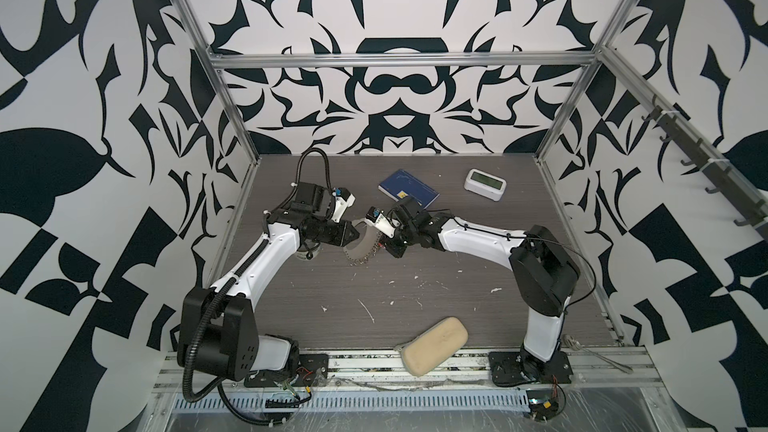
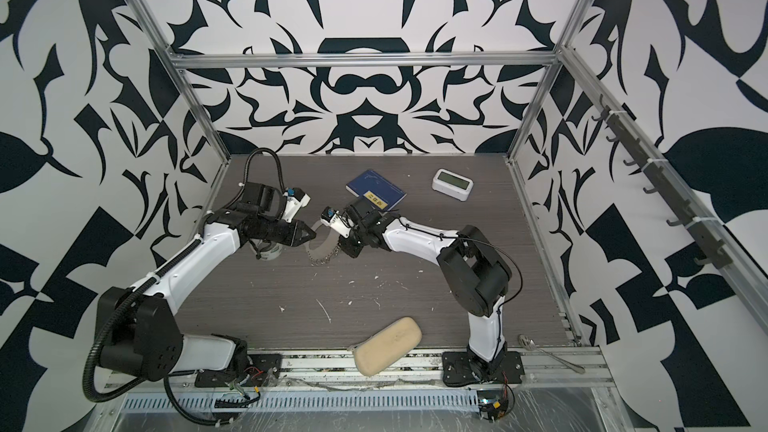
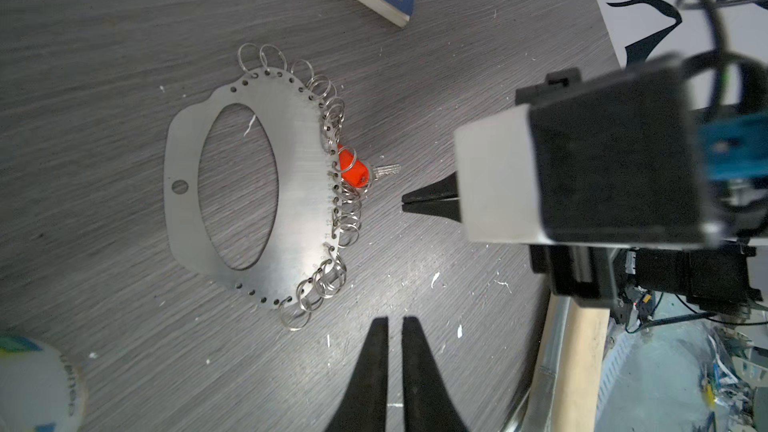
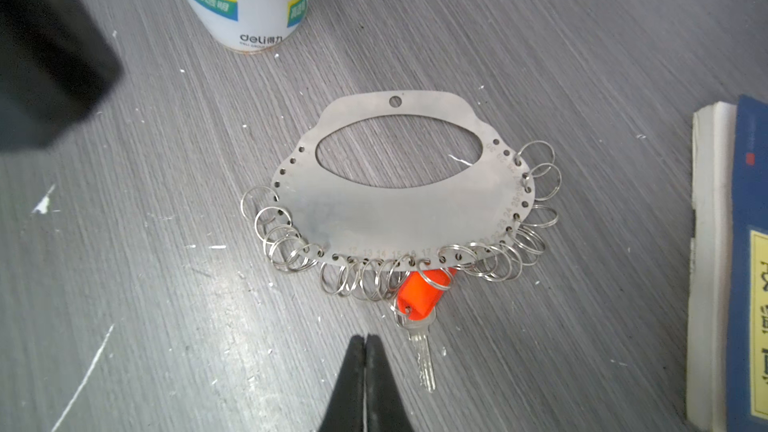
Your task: Remove the keys from the keyring
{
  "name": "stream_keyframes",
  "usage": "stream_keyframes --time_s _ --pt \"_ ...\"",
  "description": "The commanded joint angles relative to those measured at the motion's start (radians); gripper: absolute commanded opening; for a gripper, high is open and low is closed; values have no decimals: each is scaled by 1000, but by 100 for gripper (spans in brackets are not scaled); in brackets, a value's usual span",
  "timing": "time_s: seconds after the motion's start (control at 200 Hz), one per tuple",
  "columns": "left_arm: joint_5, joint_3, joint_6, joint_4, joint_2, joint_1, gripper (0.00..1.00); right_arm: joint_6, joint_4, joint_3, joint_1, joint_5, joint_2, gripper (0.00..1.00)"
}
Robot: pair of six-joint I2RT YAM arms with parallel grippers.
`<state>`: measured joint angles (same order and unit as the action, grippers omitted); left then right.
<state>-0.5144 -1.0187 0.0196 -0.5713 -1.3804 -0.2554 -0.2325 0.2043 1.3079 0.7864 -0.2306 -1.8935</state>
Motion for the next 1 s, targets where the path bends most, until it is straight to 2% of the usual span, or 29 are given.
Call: stream_keyframes --time_s 0.0,0.18,0.31,0.535,0.71,0.995 --pt "-29 11 14 -9 -13 2 13 11 64 76 5 18 -27 16" --pt "-14 14 -15 -24 -37 3 13 -36 67 84 5 62 -55 30" --pt "-11 15 -15 -21 -40 2 13 -151 70 66 5 44 -66 30" --pt "3 21 -7 -25 -39 2 13 -379 -50 -21 4 -26 -37 27" --pt "0 71 -17 33 -6 4 13 -434 -23 19 -8 -65 -76 24" --pt "-14 149 -19 84 73 33 13 -484 12 71 -19 -41 -118 29"
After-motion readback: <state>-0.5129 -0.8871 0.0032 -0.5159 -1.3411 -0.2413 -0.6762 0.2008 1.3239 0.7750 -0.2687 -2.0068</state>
